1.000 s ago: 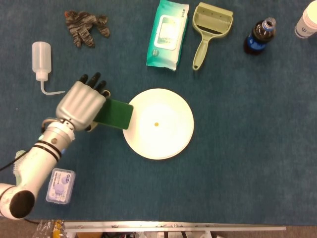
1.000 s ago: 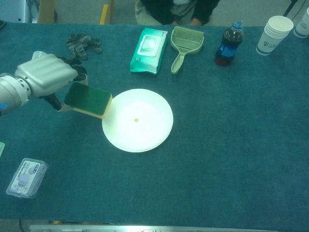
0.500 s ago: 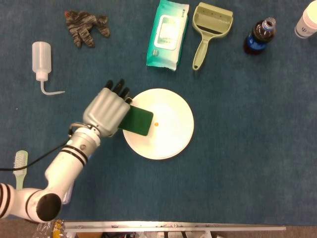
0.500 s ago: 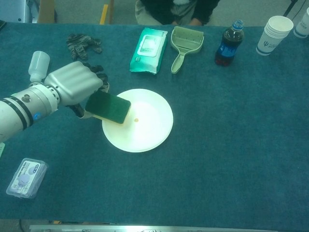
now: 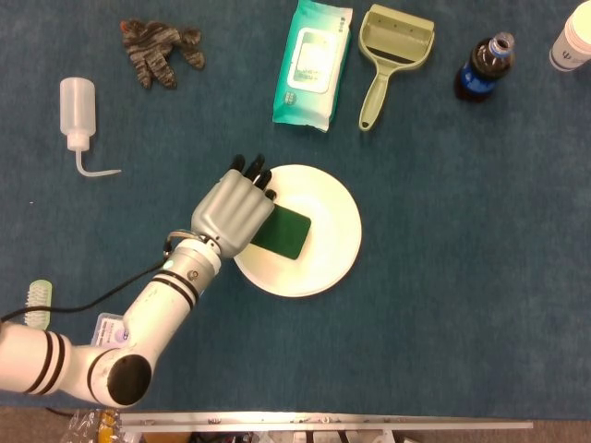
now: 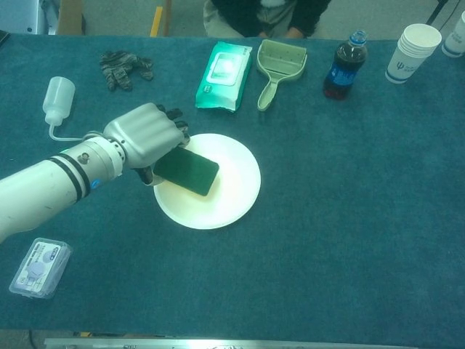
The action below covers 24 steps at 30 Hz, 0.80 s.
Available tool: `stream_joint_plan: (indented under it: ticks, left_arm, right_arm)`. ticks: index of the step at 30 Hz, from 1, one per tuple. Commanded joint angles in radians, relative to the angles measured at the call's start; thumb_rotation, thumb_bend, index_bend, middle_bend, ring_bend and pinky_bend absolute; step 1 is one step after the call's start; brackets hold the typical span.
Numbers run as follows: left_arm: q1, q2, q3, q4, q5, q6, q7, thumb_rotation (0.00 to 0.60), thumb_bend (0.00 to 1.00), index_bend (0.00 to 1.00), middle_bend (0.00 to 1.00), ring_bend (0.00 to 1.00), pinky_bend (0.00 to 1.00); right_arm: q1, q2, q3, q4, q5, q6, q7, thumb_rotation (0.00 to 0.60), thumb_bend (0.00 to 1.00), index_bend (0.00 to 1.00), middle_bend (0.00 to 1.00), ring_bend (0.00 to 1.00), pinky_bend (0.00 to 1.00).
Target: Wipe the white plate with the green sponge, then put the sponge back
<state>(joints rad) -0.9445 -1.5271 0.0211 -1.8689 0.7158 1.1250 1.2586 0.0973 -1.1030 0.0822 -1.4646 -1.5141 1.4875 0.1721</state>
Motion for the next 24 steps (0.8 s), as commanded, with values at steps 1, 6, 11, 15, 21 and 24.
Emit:
stream_joint_plan:
  ticks: [1, 6, 11, 15, 21, 24]
  left_arm:
    - [-0.014, -0.015, 0.005, 0.017, -0.012, 0.005, 0.012, 0.474, 0.24, 0.42, 0.18, 0.08, 0.17]
    - [-0.026, -0.03, 0.015, 0.036, -0.032, 0.017, 0.021, 0.468, 0.24, 0.42, 0.18, 0.08, 0.17]
    - [-0.043, -0.042, 0.031, 0.052, -0.056, 0.024, 0.05, 0.465, 0.24, 0.42, 0.18, 0.08, 0.17]
    - [-0.058, -0.053, 0.041, 0.065, -0.078, 0.03, 0.074, 0.468, 0.24, 0.43, 0.18, 0.08, 0.17]
    - [-0.07, -0.046, 0.049, 0.058, -0.099, 0.06, 0.097, 0.478, 0.24, 0.43, 0.18, 0.08, 0.17]
    - [-0.075, -0.034, 0.053, 0.038, -0.104, 0.081, 0.109, 0.478, 0.24, 0.43, 0.18, 0.08, 0.17]
  right_arm:
    - [-0.001, 0.001, 0.001, 0.004, 0.001, 0.002, 0.004, 0.6, 0.18, 0.34, 0.4, 0.27, 0.31]
    - [-0.005, 0.003, 0.001, 0.005, 0.003, 0.006, 0.008, 0.6, 0.18, 0.34, 0.4, 0.27, 0.31]
    - [-0.007, 0.004, -0.001, 0.006, 0.002, 0.008, 0.012, 0.6, 0.18, 0.34, 0.4, 0.27, 0.31]
    - [-0.01, 0.004, 0.0, 0.009, 0.004, 0.012, 0.017, 0.6, 0.18, 0.34, 0.4, 0.27, 0.31]
    - [-0.014, 0.006, 0.002, 0.011, 0.007, 0.017, 0.021, 0.6, 0.18, 0.34, 0.4, 0.27, 0.31]
    - [-0.015, 0.003, 0.003, 0.014, 0.006, 0.021, 0.025, 0.6, 0.18, 0.34, 0.4, 0.27, 0.31]
